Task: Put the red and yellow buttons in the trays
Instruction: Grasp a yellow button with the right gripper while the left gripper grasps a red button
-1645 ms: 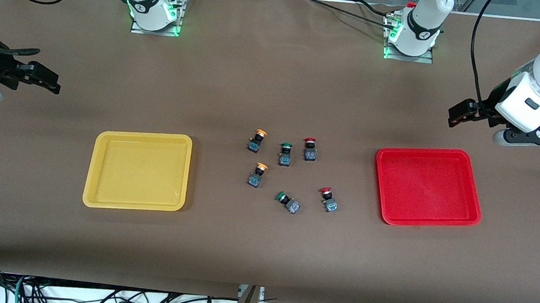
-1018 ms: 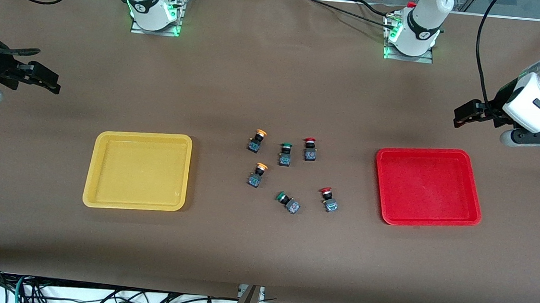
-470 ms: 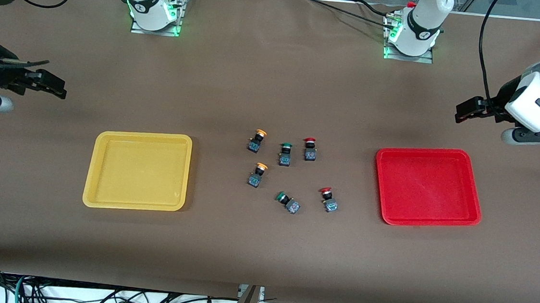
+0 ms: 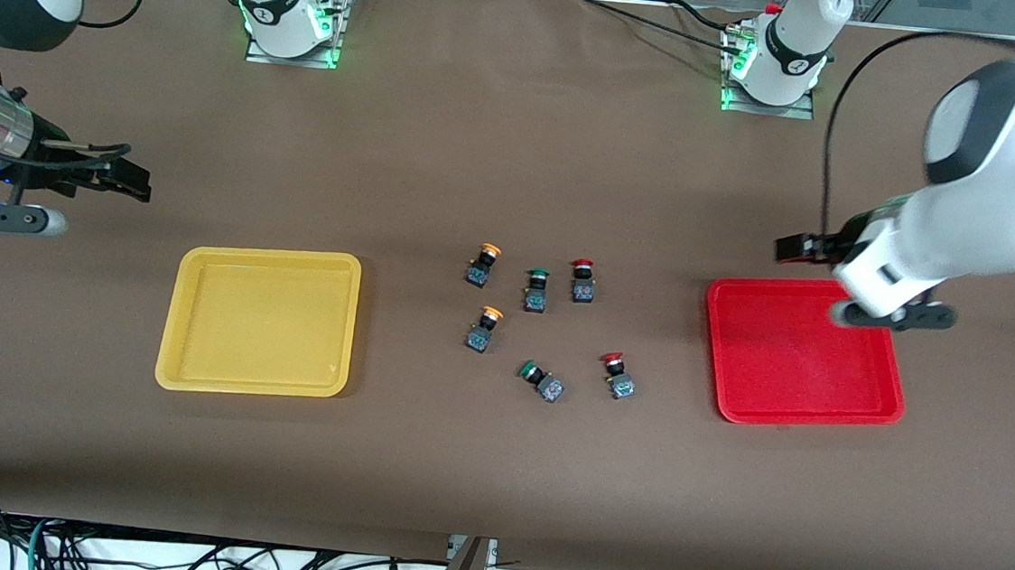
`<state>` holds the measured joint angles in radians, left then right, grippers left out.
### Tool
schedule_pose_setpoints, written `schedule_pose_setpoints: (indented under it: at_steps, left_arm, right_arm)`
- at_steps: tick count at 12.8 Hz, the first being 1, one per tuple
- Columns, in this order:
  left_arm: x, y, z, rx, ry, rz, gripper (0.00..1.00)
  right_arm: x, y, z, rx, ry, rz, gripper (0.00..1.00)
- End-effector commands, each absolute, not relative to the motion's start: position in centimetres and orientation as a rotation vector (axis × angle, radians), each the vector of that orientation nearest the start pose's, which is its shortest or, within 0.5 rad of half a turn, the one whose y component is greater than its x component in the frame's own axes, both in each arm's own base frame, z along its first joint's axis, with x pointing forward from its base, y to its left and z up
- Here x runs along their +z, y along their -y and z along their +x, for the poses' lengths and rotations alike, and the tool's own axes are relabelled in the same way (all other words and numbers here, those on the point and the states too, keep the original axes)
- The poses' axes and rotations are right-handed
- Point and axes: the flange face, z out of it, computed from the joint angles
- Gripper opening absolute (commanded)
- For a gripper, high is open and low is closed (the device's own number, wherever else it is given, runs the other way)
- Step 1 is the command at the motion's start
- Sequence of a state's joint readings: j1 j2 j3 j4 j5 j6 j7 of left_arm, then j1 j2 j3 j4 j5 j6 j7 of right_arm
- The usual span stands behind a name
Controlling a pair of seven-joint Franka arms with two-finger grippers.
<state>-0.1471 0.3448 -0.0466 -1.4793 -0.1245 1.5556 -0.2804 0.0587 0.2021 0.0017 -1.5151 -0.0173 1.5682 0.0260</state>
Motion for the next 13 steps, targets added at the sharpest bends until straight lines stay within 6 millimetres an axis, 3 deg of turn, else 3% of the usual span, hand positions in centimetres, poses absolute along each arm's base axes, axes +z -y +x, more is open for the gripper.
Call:
schedule_pose_setpoints:
  at_steps: [1,2,5,8,12,13]
  left_arm:
    - [41.2,17.4,66.3,0.475,0.265,-3.211,1.0]
    - [39.4,19.4,66.6,0.448,0.305,-3.203,1.0]
    - [33.5,21.9,68.3,0.376,0.34,-3.248,1.0]
    - [28.3,25.0,69.7,0.212,0.501,-3.314,1.0]
    - [22.7,25.3,70.7,0.094,0.564,-3.317,1.0]
    - [22.0,26.1,70.5,0.082,0.549,-3.32,1.0]
  right_arm:
    - [50.8,-5.4,61.9,0.282,0.078,-3.148,1.0]
    - [49.2,-8.1,62.3,0.276,0.101,-3.154,1.0]
    - [45.6,-14.9,63.0,0.238,-0.11,-3.177,1.0]
    - [41.9,-21.9,62.6,0.232,-0.27,-3.151,1.0]
    - [37.3,-31.4,60.7,0.18,-0.547,-3.093,1.0]
    - [36.0,-33.5,60.2,0.164,-0.607,-3.081,1.0]
